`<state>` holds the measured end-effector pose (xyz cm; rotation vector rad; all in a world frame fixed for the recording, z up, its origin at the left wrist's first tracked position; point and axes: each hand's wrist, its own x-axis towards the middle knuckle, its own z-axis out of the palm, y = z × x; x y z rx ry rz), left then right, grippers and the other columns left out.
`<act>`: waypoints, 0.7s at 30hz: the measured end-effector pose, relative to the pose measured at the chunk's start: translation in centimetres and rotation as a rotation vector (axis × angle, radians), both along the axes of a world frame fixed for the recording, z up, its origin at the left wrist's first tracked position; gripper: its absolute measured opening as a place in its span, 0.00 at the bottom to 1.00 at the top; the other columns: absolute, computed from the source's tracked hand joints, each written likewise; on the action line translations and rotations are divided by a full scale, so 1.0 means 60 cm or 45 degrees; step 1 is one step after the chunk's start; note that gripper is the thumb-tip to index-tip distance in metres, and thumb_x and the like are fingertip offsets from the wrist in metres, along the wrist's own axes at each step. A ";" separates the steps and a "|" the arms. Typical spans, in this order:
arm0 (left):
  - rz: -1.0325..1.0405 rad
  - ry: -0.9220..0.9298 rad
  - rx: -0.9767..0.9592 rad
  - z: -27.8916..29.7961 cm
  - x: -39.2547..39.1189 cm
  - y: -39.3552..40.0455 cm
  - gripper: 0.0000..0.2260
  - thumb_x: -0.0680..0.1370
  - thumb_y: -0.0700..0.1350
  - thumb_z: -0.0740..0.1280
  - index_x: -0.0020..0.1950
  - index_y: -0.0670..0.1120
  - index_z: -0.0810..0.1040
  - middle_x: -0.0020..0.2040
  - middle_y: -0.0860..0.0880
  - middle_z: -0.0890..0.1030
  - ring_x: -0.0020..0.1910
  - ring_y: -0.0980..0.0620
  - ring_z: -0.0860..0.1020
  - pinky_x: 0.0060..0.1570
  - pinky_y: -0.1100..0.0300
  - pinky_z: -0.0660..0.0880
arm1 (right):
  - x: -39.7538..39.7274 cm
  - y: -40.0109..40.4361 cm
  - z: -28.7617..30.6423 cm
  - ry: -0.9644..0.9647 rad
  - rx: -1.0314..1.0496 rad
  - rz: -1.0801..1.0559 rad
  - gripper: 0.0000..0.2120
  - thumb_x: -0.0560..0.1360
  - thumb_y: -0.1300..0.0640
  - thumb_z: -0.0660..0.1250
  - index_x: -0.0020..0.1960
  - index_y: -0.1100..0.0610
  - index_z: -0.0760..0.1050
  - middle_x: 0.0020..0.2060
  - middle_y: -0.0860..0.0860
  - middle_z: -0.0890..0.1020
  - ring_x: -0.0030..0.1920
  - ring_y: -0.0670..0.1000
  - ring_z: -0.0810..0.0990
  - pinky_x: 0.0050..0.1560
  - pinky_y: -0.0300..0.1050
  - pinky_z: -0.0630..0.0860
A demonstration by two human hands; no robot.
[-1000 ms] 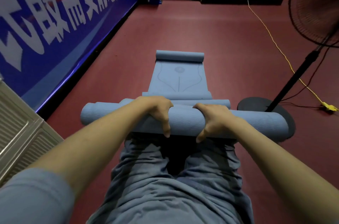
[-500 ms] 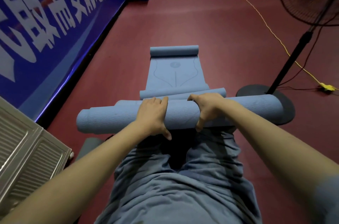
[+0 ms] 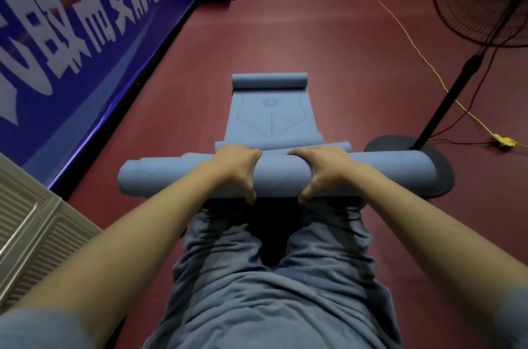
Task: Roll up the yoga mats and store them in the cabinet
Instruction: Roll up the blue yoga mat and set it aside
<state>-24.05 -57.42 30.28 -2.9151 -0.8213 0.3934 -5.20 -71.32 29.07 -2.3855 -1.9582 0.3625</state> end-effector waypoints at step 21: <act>0.075 -0.155 0.077 -0.032 -0.006 -0.023 0.40 0.57 0.67 0.82 0.57 0.47 0.70 0.57 0.47 0.80 0.54 0.45 0.79 0.45 0.53 0.68 | 0.000 0.025 -0.010 -0.112 -0.114 -0.070 0.54 0.50 0.37 0.82 0.72 0.43 0.62 0.58 0.51 0.78 0.57 0.57 0.78 0.54 0.51 0.72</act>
